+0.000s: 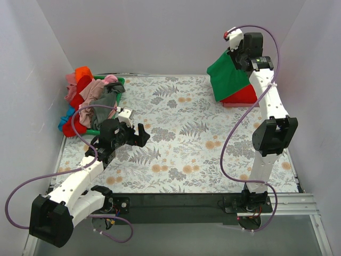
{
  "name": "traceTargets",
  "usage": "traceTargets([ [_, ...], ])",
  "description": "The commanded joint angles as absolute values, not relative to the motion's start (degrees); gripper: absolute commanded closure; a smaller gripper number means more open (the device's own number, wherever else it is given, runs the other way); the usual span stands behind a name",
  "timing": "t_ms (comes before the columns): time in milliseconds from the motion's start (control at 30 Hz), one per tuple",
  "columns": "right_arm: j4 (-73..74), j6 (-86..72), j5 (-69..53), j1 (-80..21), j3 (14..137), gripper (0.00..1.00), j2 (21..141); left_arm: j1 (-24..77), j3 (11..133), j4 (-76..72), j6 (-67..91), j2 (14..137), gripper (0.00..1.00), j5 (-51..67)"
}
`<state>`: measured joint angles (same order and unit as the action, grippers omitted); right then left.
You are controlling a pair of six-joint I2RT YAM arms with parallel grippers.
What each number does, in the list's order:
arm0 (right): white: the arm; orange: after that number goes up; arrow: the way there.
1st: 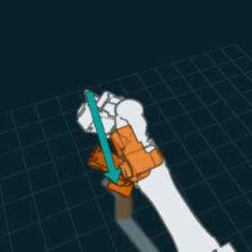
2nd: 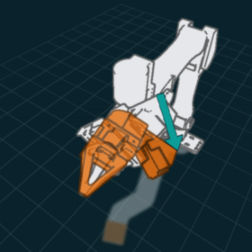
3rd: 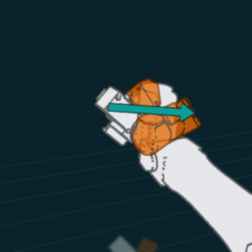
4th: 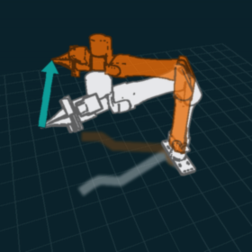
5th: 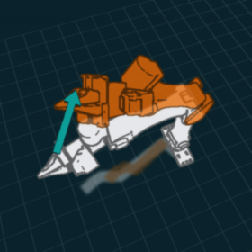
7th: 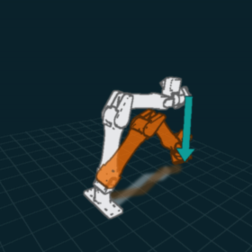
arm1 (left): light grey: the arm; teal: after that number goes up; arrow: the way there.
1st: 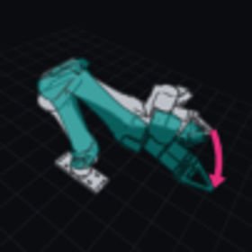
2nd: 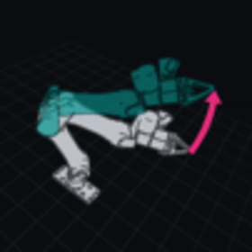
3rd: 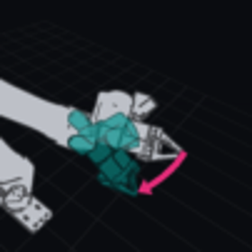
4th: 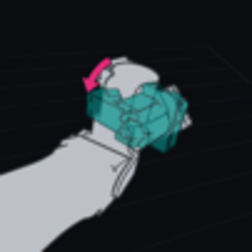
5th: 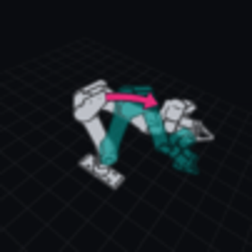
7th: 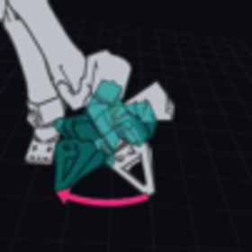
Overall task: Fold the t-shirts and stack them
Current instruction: Neatly place the folded tshirt to the corner
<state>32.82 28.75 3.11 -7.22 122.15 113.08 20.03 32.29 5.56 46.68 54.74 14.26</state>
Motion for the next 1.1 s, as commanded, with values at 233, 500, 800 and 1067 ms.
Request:
traceTargets([
  [233, 25.49, 32.34, 8.78, -6.24, 125.33, 0.99, 112.58, 20.04, 31.82, 5.10, 45.79, 54.58, 0.16, 15.12],
  [500, 25.22, 35.77, 11.86, -7.29, 125.59, 0.99, 113.90, 20.04, 31.82, 5.10, 45.79, 54.67, 0.15, 15.12],
  [800, 23.91, 39.81, 16.60, -8.96, 123.67, 0.99, 114.79, 20.04, 31.82, 5.10, 45.79, 54.67, 0.15, 15.29],
  [1067, 8.73, 49.02, 28.82, -12.39, 110.84, 0.99, 112.15, 20.04, 31.82, 5.10, 45.79, 54.75, 0.15, 15.29],
])
